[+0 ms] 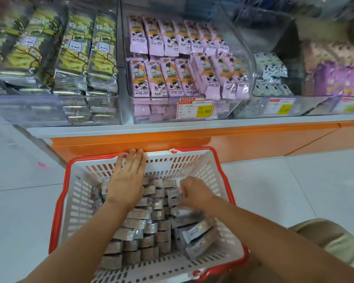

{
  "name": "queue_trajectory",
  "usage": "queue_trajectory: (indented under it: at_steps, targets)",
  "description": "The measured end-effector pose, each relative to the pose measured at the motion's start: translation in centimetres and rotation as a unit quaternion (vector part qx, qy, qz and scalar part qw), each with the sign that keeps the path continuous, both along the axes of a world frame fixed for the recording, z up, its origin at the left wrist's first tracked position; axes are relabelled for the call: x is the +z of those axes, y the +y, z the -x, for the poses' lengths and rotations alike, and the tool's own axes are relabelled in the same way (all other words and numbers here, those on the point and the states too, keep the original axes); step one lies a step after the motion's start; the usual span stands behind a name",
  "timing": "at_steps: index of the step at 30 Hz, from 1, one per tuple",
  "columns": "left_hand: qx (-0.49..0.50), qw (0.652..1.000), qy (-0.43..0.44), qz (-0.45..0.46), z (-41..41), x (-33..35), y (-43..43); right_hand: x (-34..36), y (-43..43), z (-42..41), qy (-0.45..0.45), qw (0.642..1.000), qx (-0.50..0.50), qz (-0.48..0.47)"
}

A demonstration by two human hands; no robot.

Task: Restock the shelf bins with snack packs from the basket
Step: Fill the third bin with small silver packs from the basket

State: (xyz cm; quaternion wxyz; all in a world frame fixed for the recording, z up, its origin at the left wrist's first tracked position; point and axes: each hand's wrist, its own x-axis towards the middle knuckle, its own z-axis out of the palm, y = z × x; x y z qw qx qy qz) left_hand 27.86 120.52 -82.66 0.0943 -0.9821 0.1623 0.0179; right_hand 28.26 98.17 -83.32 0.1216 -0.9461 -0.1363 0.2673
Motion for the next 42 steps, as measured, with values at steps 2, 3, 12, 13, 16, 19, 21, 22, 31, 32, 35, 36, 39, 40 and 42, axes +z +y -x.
queue_trajectory:
  at_steps: [2,3,12,13,16,19,21,22,31,32,35,36,39,40,42]
  targets:
    - [-0.024,0.998,-0.031,0.043,0.0,1.6,-0.6,2.7,-1.2,-0.1,-0.030,0.994,-0.019,-0.100]
    - [-0.042,0.995,-0.056,0.068,0.0,2.7,-1.2,4.6,-1.9,0.1,-0.053,0.988,-0.018,-0.146]
    - [-0.101,0.947,-0.229,0.201,-1.0,11.3,-6.6,20.0,-10.4,1.8,-0.277,0.892,-0.101,-0.341]
    - [-0.106,0.944,-0.240,0.202,-1.3,12.0,-7.0,21.5,-11.3,1.8,-0.308,0.872,-0.120,-0.360]
    - [-0.110,0.944,-0.251,0.185,-2.6,13.8,-8.4,25.1,-13.5,0.6,-0.398,0.816,-0.167,-0.385]
    - [-0.113,0.952,-0.242,0.149,-4.0,14.8,-9.5,26.5,-15.2,-2.8,-0.447,0.779,-0.234,-0.372]
    - [-0.104,0.959,-0.233,0.122,-4.8,14.8,-10.0,26.3,-15.7,-5.9,-0.453,0.772,-0.280,-0.347]
    - [-0.099,0.961,-0.233,0.111,-5.1,14.7,-10.1,25.9,-15.8,-7.5,-0.450,0.776,-0.299,-0.325]
    - [-0.103,0.946,-0.290,0.104,-6.5,12.7,-10.6,22.5,-14.8,-20.2,-0.429,0.819,-0.332,-0.187]
    - [-0.102,0.944,-0.296,0.106,-6.6,12.5,-10.6,22.1,-14.6,-21.2,-0.429,0.827,-0.327,-0.161]
    - [-0.106,0.935,-0.319,0.111,-7.0,12.0,-10.6,21.1,-14.1,-23.3,-0.402,0.860,-0.306,-0.078]
    - [-0.109,0.933,-0.325,0.112,-7.2,11.9,-10.6,20.7,-13.9,-23.7,-0.388,0.871,-0.294,-0.055]
    - [-0.112,0.928,-0.336,0.112,-7.5,11.6,-10.5,20.0,-13.6,-24.4,-0.362,0.893,-0.268,-0.009]
    - [-0.111,0.929,-0.336,0.112,-7.6,11.5,-10.5,19.9,-13.6,-24.5,-0.357,0.894,-0.269,-0.008]
    - [-0.109,0.931,-0.331,0.112,-7.5,11.5,-10.6,19.8,-13.9,-24.4,-0.349,0.898,-0.268,-0.015]
